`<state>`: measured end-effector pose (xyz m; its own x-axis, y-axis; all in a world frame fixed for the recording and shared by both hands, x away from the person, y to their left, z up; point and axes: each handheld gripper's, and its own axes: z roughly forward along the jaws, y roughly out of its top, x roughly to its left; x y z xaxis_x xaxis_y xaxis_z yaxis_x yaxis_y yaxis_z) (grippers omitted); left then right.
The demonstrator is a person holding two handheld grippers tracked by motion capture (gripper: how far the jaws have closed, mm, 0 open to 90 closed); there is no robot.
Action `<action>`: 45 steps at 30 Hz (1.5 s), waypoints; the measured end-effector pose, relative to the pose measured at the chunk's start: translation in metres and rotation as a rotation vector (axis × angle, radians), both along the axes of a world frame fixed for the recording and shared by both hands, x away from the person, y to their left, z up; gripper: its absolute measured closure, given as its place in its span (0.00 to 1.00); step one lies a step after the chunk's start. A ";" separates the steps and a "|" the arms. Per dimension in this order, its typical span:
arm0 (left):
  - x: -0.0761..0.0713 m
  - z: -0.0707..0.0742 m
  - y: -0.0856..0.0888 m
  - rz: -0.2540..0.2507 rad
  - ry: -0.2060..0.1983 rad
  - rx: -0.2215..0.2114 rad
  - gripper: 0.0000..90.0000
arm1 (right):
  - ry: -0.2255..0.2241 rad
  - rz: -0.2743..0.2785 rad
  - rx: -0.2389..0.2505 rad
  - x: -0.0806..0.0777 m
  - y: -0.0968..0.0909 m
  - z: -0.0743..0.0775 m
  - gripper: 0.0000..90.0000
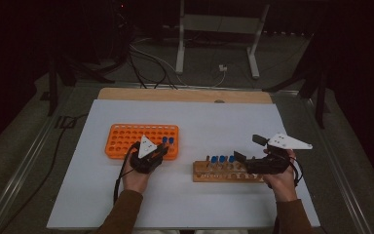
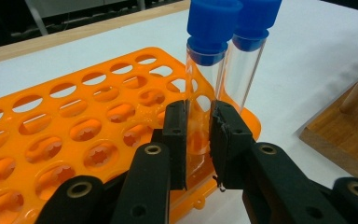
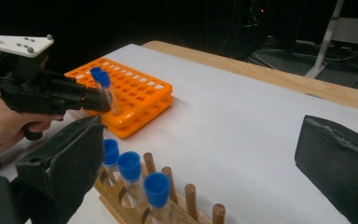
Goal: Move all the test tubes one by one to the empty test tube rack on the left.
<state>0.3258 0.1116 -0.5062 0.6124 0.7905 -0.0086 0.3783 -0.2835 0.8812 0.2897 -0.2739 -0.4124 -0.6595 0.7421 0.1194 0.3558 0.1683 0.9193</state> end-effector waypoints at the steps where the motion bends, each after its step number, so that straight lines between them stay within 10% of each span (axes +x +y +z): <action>1: 0.000 0.000 0.000 0.002 0.003 0.000 0.86 | -0.003 0.002 0.001 0.000 0.000 0.000 0.03; 16: -0.008 0.016 0.017 0.033 0.035 -0.076 0.51 | 0.003 0.018 0.004 -0.002 0.000 -0.005 0.04; 28: -0.027 0.041 0.043 0.103 0.013 -0.163 0.02 | 0.034 0.042 -0.027 -0.002 0.003 -0.021 0.09; 45: -0.042 0.054 0.047 0.113 -0.036 -0.158 0.01 | 0.100 0.136 -0.142 -0.004 0.017 -0.048 0.61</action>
<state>0.2838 0.1588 -0.4527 0.5222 0.8447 -0.1178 0.3672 -0.0980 0.9250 0.2857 -0.2565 -0.4608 -0.7449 0.6611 0.0895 0.4091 0.3467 0.8441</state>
